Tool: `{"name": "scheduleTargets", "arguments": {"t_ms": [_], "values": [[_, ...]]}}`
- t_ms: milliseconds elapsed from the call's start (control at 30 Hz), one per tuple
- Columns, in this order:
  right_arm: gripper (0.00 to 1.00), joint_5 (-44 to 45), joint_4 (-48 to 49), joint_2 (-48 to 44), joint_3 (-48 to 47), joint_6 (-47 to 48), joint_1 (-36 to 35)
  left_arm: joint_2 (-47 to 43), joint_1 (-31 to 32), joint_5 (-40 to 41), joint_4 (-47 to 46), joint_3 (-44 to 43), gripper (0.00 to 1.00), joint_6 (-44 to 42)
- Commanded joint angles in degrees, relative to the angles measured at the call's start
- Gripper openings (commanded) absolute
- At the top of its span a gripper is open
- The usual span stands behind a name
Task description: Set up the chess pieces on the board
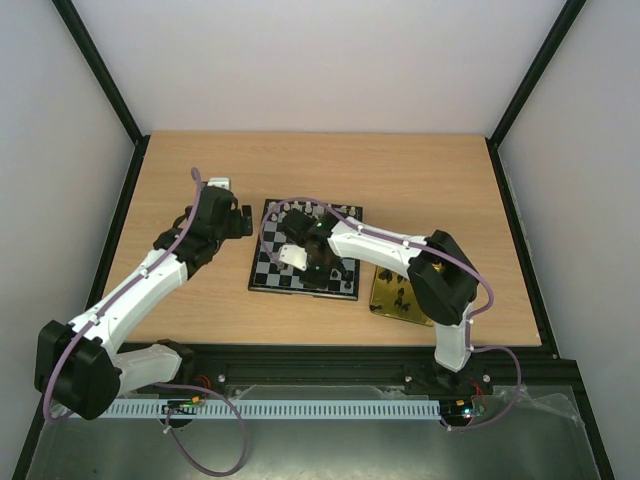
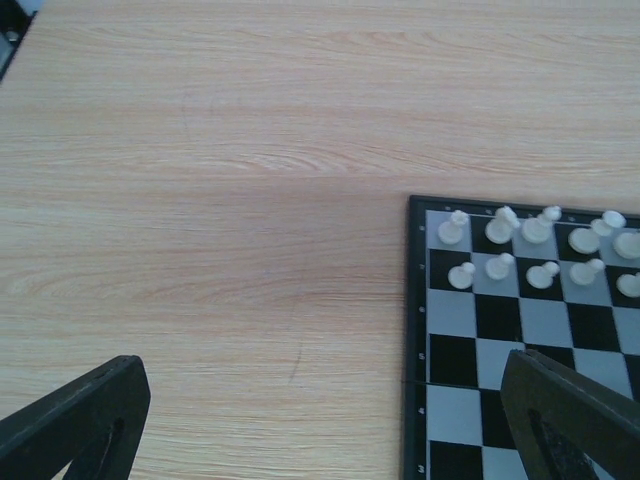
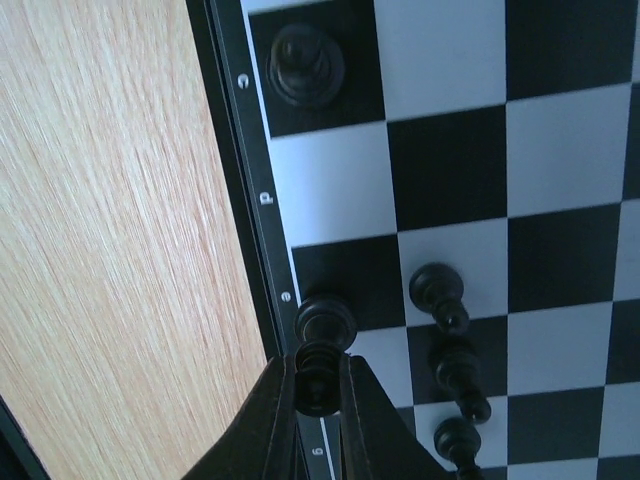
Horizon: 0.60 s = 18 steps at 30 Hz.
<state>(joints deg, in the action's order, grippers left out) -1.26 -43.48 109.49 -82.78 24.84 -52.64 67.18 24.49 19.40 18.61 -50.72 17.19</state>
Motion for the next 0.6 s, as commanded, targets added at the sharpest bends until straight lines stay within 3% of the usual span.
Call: {"name": "scheduleTargets", "arguments": {"t_ms": [0, 300, 567], "values": [[0.04, -2.7, -1.8, 2.5, -4.3, -1.4, -0.4, -0.7, -1.7, 5.1, 1.6, -1.8, 0.99, 2.2], [0.05, -3.7, -3.3, 6.9, -10.8, -2.3, -0.4, -1.2, -3.4, 3.8, 1.3, -1.8, 0.99, 2.1], [0.05, -4.4, -4.0, 8.2, -11.2, -2.5, -0.5, -1.3, -3.4, 3.7, 1.2, -1.8, 0.99, 1.8]]}}
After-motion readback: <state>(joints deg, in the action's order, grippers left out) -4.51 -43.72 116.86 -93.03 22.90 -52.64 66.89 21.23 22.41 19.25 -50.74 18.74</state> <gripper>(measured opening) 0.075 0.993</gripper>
